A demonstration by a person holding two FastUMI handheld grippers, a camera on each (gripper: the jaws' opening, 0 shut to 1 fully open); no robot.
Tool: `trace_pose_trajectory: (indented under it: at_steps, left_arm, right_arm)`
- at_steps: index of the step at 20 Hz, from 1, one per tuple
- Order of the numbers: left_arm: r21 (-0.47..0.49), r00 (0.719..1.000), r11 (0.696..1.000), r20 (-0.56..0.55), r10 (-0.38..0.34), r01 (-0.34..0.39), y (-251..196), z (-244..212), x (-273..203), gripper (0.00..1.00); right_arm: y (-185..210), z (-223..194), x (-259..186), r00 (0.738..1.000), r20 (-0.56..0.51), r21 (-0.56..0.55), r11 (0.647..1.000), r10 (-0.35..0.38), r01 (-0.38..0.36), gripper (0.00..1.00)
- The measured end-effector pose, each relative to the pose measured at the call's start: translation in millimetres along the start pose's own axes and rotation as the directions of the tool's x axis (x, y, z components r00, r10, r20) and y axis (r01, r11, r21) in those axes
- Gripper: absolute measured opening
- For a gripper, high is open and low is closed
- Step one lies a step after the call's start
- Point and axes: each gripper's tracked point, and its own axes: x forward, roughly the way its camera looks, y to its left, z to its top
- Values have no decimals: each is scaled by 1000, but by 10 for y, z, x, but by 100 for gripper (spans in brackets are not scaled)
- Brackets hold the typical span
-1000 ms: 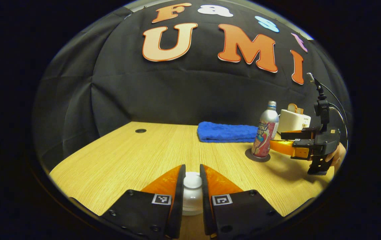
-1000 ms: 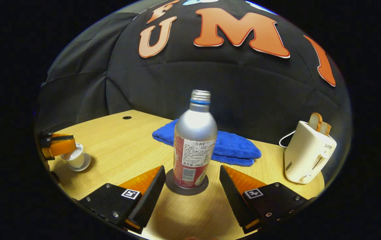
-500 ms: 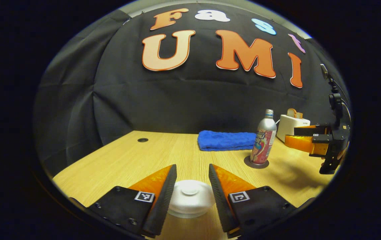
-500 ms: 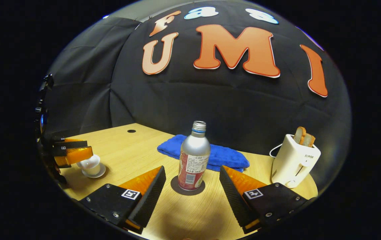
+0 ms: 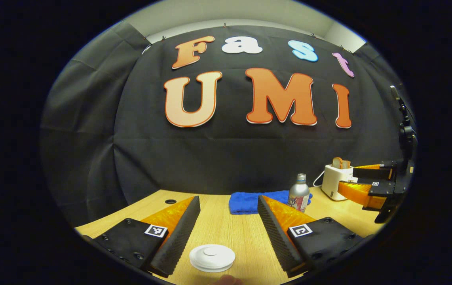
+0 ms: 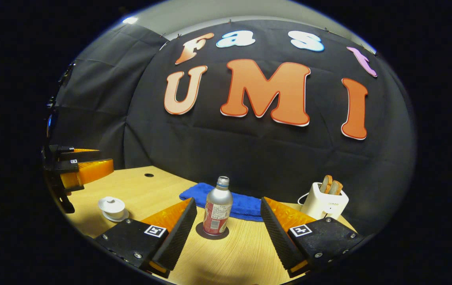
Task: Open the teacup lid with one hand, grasp the water bottle and pour water into the teacup with the other hand; after pouring, place the water bottle on the coaster and then close the teacup lid.
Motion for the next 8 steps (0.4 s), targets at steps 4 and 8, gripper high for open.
trace_pose_trajectory:
  at_steps: [4,8]
  left_arm:
    - [-23,998,1000,54,13,-12,-83,239,-56,92]
    - [-41,995,999,93,21,-18,-130,409,-160,100]
  right_arm:
    - [-13,266,-210,997,78,0,1000,-18,18,97]
    - [-53,443,-356,991,126,-25,999,-34,37,96]
